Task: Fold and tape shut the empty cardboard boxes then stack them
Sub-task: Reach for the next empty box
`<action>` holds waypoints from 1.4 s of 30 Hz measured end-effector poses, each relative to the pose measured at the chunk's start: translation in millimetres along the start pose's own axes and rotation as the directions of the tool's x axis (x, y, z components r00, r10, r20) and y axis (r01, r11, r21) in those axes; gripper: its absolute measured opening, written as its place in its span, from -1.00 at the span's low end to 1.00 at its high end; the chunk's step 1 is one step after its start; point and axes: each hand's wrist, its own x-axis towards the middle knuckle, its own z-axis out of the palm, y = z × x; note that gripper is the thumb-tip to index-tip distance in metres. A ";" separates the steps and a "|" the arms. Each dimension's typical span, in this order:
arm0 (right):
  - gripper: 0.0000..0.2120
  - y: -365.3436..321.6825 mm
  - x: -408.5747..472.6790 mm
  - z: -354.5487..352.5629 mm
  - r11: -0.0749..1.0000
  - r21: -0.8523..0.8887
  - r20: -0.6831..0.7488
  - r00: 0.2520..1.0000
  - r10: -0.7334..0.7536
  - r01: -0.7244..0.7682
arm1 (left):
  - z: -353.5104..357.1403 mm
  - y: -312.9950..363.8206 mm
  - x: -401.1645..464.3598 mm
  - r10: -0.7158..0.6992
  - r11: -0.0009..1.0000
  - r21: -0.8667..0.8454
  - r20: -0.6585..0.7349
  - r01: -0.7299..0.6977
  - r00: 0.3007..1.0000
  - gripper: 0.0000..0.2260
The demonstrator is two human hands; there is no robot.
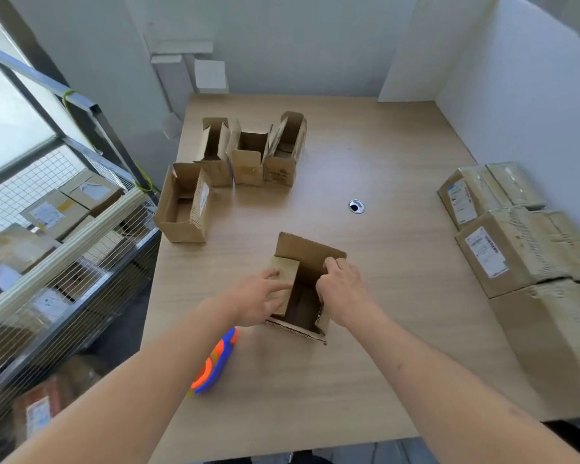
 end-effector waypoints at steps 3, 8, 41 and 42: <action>-0.75 10.2 -6.0 4.9 0.998 0.031 -0.033 0.998 -0.048 0.049 | 14.9 9.0 -2.5 -0.069 0.998 0.009 0.003 0.069 0.998 -0.47; -0.33 12.5 -6.1 21.9 0.983 0.167 -0.104 0.993 -0.053 0.070 | 23.5 25.2 -20.7 -0.148 0.988 0.055 0.089 0.144 0.985 -0.01; -0.58 -33.1 -13.7 87.8 0.841 0.540 -0.108 0.993 0.055 0.012 | 132.3 -49.0 -61.4 -0.687 0.723 -0.162 -0.276 0.672 0.672 -0.39; -0.57 -31.7 -14.2 88.0 0.837 0.547 -0.104 0.993 0.058 0.009 | 141.0 -55.6 -64.3 -0.683 0.725 -0.136 -0.268 0.675 0.679 -0.30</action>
